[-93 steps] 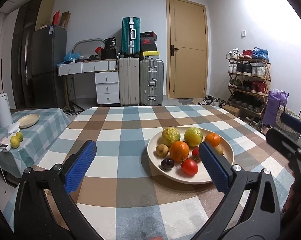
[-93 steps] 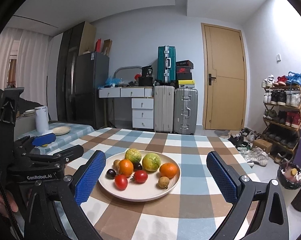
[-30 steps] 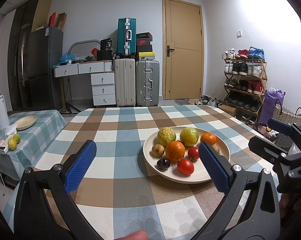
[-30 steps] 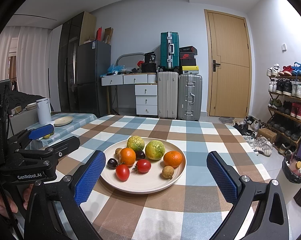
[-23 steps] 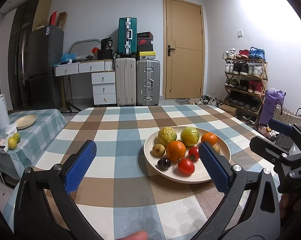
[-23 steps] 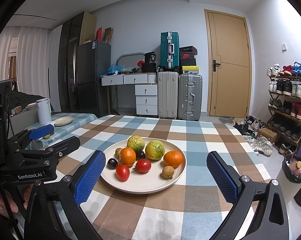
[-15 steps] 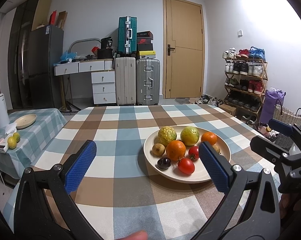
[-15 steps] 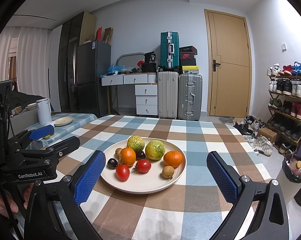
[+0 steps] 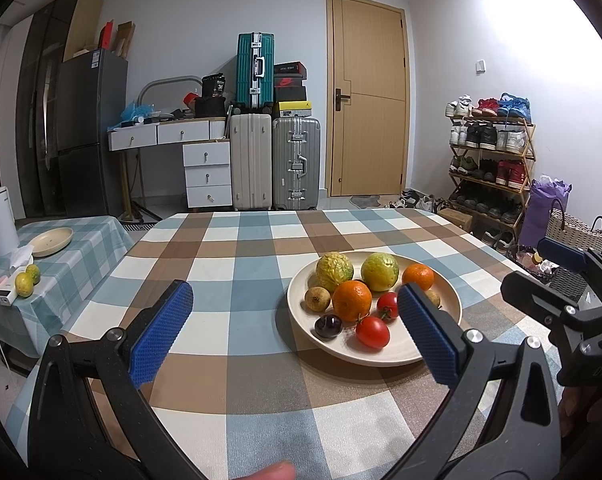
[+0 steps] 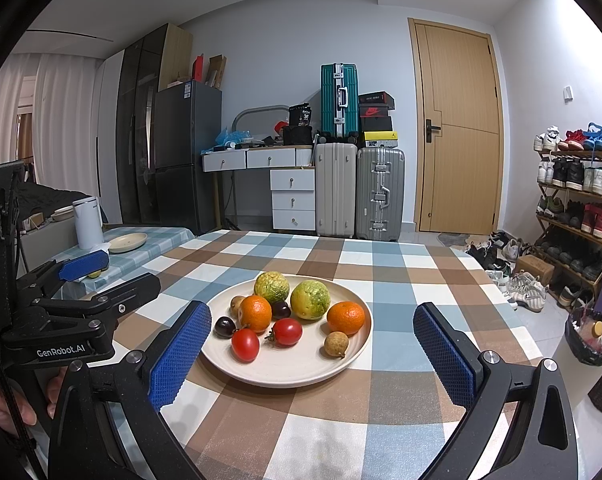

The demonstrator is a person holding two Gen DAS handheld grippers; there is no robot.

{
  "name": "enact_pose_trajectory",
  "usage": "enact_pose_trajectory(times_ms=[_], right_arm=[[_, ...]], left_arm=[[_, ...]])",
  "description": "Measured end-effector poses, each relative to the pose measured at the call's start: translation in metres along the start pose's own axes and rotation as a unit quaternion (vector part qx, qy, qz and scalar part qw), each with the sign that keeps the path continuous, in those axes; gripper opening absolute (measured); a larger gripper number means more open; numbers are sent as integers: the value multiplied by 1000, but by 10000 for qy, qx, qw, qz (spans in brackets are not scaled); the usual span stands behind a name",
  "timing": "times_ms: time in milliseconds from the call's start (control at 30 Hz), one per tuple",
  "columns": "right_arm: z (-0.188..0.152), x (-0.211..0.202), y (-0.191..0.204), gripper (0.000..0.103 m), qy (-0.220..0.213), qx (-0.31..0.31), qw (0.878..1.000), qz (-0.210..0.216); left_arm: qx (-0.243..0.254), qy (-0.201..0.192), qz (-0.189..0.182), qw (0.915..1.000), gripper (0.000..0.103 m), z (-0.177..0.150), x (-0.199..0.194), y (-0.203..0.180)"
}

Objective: Organize fruits

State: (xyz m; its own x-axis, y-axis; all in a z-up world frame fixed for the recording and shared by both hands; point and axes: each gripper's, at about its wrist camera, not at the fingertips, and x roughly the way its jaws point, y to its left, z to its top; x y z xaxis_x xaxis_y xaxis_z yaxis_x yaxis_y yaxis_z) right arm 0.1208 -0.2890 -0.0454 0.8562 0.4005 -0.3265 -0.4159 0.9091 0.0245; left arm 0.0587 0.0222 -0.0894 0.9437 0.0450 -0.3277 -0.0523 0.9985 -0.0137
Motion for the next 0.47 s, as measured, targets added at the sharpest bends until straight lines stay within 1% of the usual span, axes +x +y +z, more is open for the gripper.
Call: enact_pose_trajectory(times_ms=[333,400,467], right_arm=[[0,0,0,103,-1,-4,10000,-1],[0,0,-1,103,-2,-5,10000,-2],[0,0,0,103,-1,0,10000,-1]], left_arm=[[6,-12,-1,10000,102,0,0,0],[16,-78,34,10000,102,-1,-3,-1],[33,-58,-5,10000,102,-3,-2,-2]])
